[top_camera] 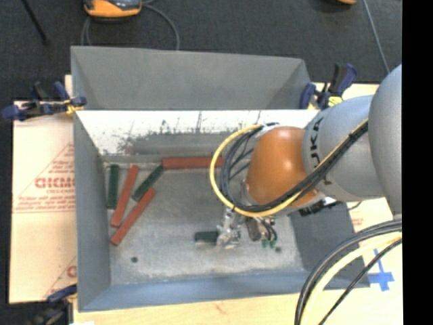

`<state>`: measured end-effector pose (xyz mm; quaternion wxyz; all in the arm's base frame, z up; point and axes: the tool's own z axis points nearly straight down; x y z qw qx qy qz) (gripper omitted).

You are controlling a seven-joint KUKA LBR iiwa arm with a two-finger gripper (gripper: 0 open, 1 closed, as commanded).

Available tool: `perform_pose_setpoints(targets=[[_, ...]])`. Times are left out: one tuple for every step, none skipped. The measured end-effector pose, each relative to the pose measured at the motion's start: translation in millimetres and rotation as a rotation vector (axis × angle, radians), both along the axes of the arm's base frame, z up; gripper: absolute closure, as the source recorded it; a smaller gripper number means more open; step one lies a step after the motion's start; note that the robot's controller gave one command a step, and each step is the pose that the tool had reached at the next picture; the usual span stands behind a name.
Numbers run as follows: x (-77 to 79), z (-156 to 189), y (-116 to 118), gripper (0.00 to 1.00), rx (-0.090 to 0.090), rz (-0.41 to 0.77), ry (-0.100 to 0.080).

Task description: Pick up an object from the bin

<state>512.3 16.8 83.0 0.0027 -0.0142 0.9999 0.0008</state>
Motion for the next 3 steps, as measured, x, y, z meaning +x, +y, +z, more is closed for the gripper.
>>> perform_pose_setpoints(targets=[[0.0,0.0,0.0,1.00,0.000,-0.001,0.000],[-10.0,162.3,0.0,1.00,-0.002,0.037,-0.003],[-11.1,160.6,0.3,0.00,-0.002,0.036,0.002]])
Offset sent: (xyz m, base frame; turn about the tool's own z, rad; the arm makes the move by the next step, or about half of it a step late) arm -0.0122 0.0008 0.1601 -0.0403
